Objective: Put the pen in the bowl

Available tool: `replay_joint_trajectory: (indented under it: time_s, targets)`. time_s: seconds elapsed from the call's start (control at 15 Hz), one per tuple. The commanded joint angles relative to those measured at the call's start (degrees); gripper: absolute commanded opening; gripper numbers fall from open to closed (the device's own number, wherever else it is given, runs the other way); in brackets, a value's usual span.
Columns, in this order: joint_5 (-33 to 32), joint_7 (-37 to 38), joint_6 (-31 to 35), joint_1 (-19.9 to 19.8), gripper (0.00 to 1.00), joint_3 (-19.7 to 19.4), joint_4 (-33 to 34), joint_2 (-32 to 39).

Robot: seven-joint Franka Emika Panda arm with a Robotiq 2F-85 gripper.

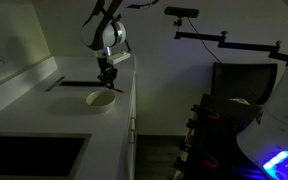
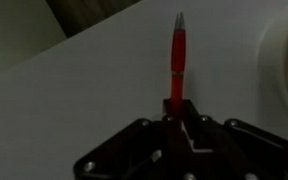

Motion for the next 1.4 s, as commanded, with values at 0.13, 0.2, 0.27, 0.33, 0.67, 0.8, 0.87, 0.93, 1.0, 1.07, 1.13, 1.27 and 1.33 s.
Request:
replay_joint_trajectory:
  time_s: [0.13, 0.2, 0.27, 0.33, 0.67, 0.8, 0.87, 0.93, 1.0, 1.07, 1.13, 1.27, 1.33]
  targets:
    - [-0.1, -2.3, -2.1, 0.2, 0.04, 2.7, -3.5, -7.4]
    - [-0.5, -2.5, -3.6, 0.6, 0.04, 3.0, -3.9, -8.7]
    - [-0.9, -3.2, -5.8, 0.9, 0.04, 3.4, -4.1, -9.8]
    - [-1.2, -4.6, -8.9, 1.2, 0.04, 3.8, -4.0, -10.6]
    - [-4.1, -11.2, -20.9, 3.0, 0.04, 5.1, -1.8, -10.5]
    - [-4.6, -12.9, -22.4, 3.9, 0.04, 5.7, -1.4, -9.5]
    - [-5.0, -13.2, -23.1, 4.4, 0.04, 5.9, -1.1, -8.9]
    - [-5.2, -13.9, -23.7, 4.7, 0.04, 6.2, -0.8, -8.2]
    - [-5.6, -13.8, -24.0, 5.3, 0.04, 6.3, -0.5, -7.4]
    - [-5.9, -13.9, -23.9, 5.7, 0.04, 6.4, -0.3, -6.8]
    - [-6.3, -13.3, -23.8, 6.4, 0.04, 6.3, 0.0, -6.0]
    - [-8.1, -12.4, -23.5, 7.7, 0.04, 6.0, 0.9, -4.6]
    - [-9.4, -11.1, -23.0, 8.5, 0.04, 5.5, 1.4, -3.8]
